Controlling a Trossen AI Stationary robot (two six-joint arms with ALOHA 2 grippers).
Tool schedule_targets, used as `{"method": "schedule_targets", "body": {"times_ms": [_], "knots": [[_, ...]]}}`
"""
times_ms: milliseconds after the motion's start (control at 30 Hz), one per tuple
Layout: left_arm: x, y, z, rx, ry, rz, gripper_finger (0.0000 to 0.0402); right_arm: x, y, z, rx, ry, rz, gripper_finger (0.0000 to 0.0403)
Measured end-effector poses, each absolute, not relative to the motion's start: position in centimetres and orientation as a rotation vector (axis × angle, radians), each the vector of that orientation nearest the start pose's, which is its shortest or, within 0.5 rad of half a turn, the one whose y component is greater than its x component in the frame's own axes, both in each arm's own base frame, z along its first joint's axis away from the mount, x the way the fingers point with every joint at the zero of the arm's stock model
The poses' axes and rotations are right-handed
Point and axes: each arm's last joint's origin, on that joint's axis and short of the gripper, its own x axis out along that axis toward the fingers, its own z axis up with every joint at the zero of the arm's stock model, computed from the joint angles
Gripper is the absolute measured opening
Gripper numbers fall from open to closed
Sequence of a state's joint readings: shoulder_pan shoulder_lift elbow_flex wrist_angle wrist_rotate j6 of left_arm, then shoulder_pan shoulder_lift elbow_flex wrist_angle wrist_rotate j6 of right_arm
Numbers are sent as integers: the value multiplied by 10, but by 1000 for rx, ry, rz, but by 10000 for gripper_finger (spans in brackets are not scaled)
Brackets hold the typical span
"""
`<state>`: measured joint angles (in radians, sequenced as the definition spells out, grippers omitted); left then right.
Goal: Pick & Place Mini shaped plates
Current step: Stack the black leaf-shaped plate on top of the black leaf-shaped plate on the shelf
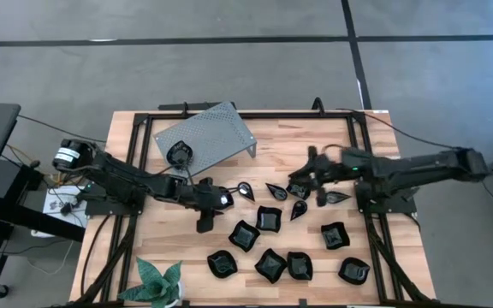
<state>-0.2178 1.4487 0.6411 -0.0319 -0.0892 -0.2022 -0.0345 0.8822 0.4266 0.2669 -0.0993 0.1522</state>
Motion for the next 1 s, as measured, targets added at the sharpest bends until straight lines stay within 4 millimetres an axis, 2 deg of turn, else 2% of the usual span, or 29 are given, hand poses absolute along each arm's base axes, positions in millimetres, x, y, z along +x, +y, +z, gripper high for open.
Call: {"method": "schedule_targets", "body": {"times_ms": [200,433,767,1000], "knots": [[250,-58,148,-40,868,-13,142,230,-4,222,178,483,29,67],[244,-54,139,-8,885,50,142,258,-7,222,180,546,17,67],[245,-53,134,-8,832,63,142,265,-8,223,182,569,11,67],[251,-56,112,75,881,36,142,265,-8,223,184,572,14,67]]}}
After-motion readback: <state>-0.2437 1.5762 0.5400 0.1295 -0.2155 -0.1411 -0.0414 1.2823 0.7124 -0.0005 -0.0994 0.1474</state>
